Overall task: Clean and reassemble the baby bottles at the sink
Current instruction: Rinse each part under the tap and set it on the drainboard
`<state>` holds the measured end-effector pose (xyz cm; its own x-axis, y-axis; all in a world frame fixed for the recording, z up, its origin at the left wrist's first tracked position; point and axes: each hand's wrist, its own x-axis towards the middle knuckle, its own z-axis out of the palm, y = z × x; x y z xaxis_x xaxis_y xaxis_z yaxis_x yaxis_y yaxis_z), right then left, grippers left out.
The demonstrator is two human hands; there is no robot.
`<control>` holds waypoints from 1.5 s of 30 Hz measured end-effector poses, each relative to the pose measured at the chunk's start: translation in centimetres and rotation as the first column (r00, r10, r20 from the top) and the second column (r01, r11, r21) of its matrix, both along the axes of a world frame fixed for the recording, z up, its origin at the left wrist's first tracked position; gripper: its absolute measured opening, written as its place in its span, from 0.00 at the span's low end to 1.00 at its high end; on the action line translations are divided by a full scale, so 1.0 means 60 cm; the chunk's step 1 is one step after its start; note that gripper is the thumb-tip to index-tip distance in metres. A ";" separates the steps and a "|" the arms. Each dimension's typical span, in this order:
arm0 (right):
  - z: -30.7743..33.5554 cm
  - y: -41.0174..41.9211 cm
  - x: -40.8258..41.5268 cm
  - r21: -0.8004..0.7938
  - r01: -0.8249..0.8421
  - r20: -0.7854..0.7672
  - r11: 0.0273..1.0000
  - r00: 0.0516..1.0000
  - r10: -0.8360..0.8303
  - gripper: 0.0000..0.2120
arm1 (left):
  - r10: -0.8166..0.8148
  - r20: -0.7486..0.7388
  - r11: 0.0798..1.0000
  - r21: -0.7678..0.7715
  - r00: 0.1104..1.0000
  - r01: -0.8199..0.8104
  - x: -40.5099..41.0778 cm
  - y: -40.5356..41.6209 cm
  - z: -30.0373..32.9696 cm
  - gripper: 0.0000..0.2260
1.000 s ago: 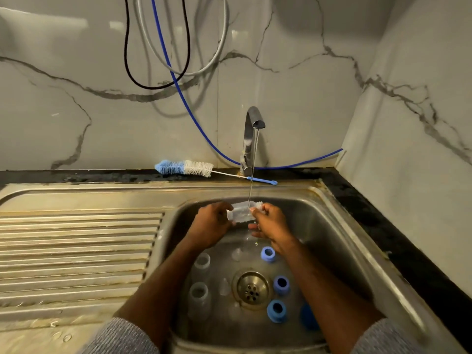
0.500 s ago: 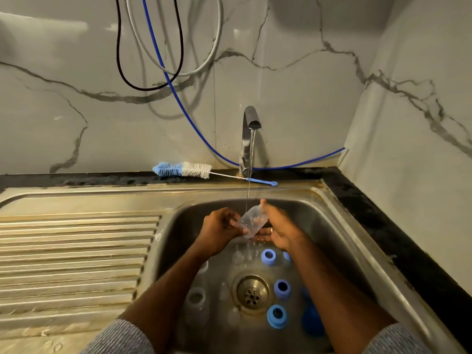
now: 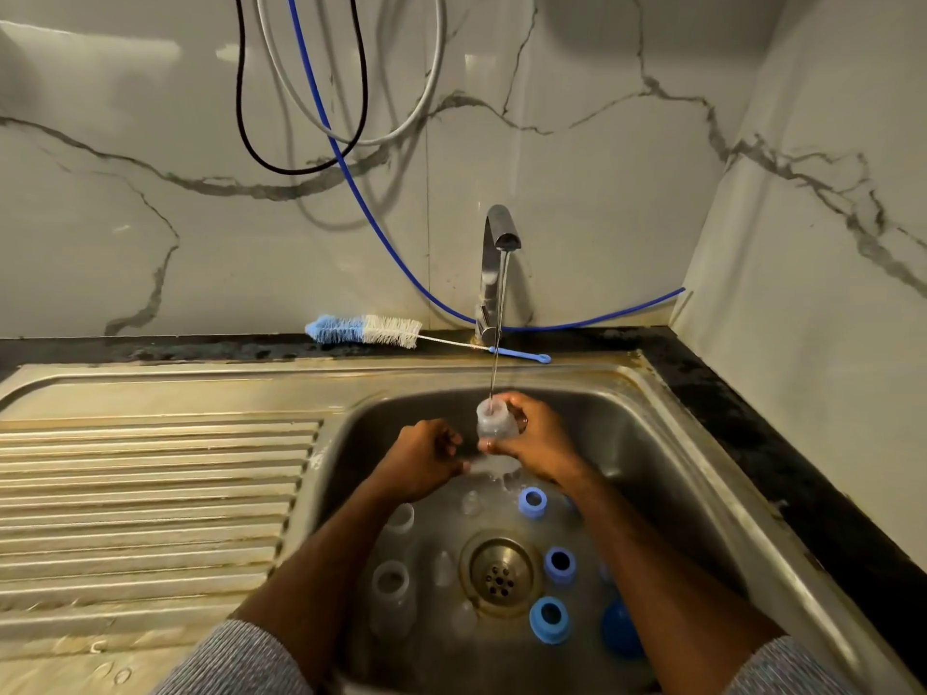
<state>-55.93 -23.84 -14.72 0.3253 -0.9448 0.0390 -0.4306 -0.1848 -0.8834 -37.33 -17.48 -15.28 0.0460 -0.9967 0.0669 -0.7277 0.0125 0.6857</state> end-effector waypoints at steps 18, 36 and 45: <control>-0.011 0.009 0.032 -0.109 0.034 -0.077 0.993 0.996 -0.042 0.27 | 0.056 0.011 0.997 -0.060 0.998 -0.055 0.008 -0.006 -0.004 0.07; -0.007 0.013 0.029 -0.075 0.068 -0.124 0.995 0.989 -0.077 0.24 | 0.044 0.015 0.995 -0.088 0.999 -0.042 0.016 -0.013 -0.018 0.09; -0.003 0.018 0.038 -0.173 0.112 -0.056 0.979 0.991 -0.123 0.27 | 0.039 -0.006 0.996 -0.077 0.999 -0.039 0.015 -0.016 -0.016 0.12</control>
